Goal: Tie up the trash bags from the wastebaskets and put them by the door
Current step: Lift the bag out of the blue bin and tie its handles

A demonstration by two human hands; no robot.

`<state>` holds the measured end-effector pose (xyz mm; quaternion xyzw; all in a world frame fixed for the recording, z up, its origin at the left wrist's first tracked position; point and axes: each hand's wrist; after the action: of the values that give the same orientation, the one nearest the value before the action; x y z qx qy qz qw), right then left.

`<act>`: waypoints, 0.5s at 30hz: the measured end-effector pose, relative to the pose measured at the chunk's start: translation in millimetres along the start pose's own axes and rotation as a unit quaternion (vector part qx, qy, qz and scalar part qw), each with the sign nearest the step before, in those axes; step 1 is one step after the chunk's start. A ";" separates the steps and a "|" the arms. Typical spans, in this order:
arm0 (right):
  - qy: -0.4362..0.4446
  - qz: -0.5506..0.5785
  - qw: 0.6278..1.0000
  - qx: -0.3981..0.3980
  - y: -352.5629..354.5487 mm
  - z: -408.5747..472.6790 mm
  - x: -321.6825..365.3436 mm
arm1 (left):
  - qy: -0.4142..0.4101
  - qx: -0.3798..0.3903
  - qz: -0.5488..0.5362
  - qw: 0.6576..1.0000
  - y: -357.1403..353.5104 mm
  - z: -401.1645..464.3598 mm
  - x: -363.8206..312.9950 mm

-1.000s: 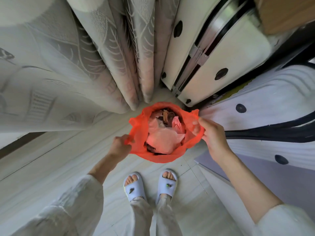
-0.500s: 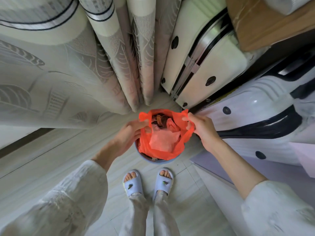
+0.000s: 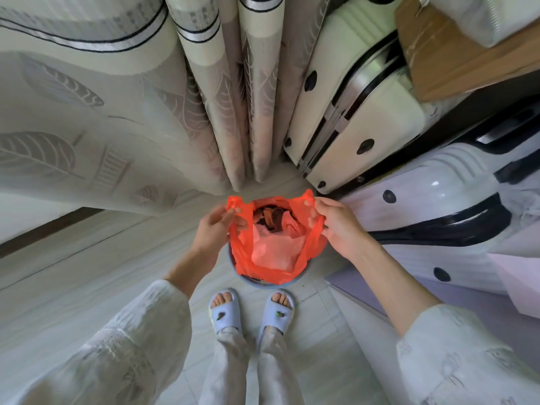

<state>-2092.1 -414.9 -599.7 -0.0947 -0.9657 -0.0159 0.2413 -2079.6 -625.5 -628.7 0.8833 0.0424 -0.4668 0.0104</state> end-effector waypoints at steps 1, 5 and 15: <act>-0.008 0.021 1.000 0.005 0.0 0.6 0.0 | -0.006 0.001 -0.015 1.000 2.0 -3.6 1.5; -0.019 0.037 0.999 0.029 -5.1 3.2 -10.0 | 0.015 0.004 -0.028 0.999 11.3 -8.6 13.6; -0.040 -0.017 0.999 -0.004 -31.8 62.7 -14.6 | 0.115 -0.047 0.124 0.984 24.7 53.2 26.0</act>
<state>-2114.5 -443.8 -661.4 -0.0799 -0.9760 -0.0196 0.2018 -2106.7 -651.5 -680.7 0.9281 -0.0451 -0.3544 0.1047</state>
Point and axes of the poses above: each hand's wrist, its own z-axis towards the middle knuckle, its own y-axis out of the back of the hand, x = y × z, and after that the axes turned 11 degrees about -y, right-handed
